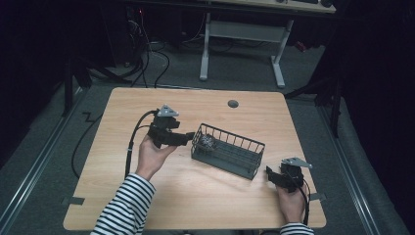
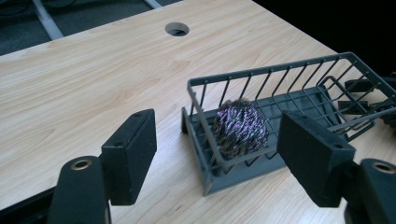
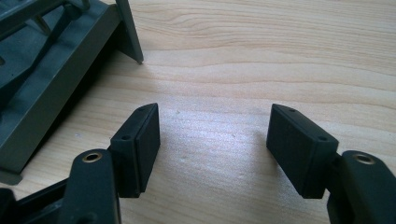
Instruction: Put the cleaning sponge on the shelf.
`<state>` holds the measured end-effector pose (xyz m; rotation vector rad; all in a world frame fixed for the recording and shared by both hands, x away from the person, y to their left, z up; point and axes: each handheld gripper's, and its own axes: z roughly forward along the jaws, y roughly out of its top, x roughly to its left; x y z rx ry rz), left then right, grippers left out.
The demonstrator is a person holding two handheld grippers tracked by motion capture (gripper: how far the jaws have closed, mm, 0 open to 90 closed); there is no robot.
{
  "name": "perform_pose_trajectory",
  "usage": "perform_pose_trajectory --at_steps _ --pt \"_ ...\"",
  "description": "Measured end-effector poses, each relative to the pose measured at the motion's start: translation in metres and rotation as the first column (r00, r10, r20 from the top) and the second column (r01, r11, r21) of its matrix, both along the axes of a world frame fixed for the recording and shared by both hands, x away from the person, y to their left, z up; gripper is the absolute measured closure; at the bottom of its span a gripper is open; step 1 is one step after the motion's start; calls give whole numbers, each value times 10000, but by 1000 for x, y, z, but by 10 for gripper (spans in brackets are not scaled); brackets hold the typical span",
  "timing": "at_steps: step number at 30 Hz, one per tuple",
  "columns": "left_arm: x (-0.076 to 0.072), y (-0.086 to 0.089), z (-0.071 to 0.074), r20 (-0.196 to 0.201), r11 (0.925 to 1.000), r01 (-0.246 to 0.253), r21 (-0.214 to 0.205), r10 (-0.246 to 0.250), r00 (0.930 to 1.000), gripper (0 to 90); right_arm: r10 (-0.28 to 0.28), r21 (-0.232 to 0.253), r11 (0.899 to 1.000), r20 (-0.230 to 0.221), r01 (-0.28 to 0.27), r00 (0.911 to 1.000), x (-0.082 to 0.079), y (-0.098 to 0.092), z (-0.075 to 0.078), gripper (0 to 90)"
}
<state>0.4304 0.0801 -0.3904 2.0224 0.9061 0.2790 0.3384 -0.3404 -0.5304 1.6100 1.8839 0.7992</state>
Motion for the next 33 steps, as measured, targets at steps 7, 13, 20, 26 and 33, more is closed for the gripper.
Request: perform_pose_trajectory --at_steps 7,13,20,26,33 --pt "-7 20 0 -4 9996 -284 -79 284 9996 289 3 0 10000 -1 -3 10000 0 0 0 350" --pt "-14 37 -2 -83 9981 -591 -186 589 9982 288 1 0 10000 -1 -1 10000 0 0 0 350" --pt "-25 57 -3 -47 9953 -879 -410 878 9961 289 3 -2 10000 -3 -3 10000 0 0 0 350" --pt "-34 72 -4 32 9921 -1143 -519 1146 9934 287 4 -3 10000 -2 -4 10000 0 0 0 350" --pt "-46 89 -11 -2 9872 -1469 -618 1472 9891 284 16 -6 10000 4 -16 10000 0 0 0 349"
